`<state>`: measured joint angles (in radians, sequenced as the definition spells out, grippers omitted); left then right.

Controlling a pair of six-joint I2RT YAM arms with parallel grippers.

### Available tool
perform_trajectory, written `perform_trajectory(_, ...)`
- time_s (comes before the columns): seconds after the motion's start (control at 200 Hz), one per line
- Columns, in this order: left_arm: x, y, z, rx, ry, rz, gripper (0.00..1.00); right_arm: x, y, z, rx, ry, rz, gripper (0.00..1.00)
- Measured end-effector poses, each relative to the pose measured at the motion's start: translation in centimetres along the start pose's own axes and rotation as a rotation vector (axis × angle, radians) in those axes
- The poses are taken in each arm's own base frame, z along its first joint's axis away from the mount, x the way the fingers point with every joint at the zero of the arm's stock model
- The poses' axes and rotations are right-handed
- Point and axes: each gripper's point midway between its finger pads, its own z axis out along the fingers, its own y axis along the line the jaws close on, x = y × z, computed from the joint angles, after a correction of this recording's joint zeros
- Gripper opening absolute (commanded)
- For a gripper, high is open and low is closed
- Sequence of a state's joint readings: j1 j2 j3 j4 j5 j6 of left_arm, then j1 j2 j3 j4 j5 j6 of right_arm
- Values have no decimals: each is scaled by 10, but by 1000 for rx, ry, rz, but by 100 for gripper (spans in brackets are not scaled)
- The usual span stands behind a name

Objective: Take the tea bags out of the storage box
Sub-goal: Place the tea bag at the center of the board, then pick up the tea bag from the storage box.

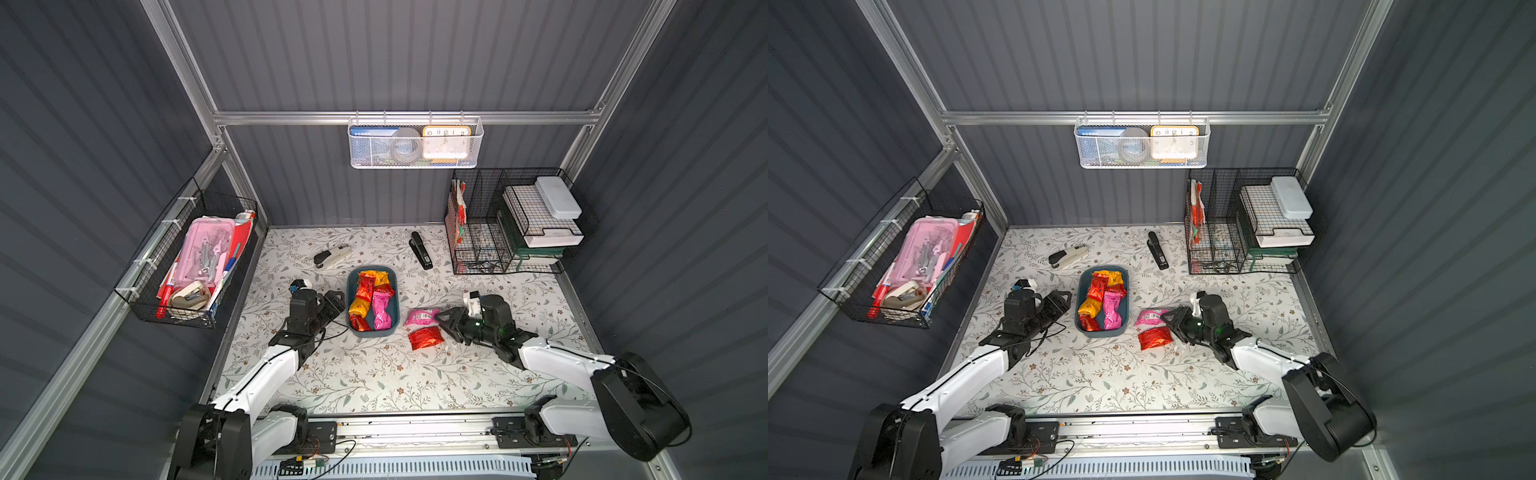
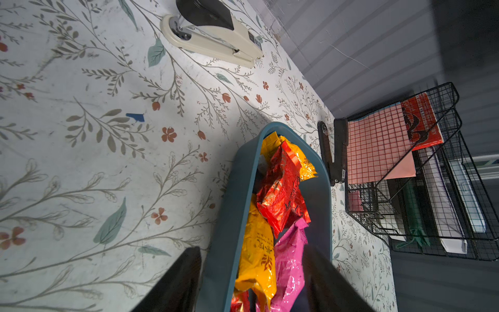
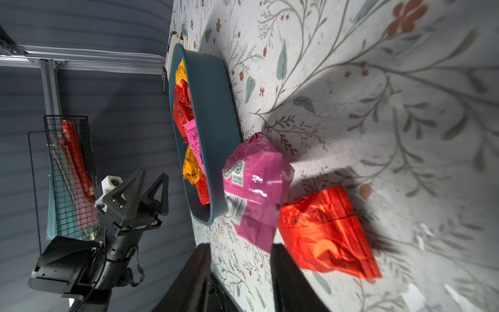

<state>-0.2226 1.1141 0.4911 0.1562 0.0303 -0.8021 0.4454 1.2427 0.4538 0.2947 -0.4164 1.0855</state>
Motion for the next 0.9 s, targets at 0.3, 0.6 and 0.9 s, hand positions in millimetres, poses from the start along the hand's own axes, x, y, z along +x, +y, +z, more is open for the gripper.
perform_trajectory(0.3, 7, 2, 4, 1, 32, 23, 65, -31, 18, -45, 200, -142, -217, 41)
perform_trajectory(0.6, 7, 1, 4, 6, 36, 26, 65, -3, 74, -20, 279, -14, -458, 41)
perform_trajectory(0.9, 8, 1, 4, 4, 37, 15, 65, 46, 114, 62, 326, 93, -642, 53)
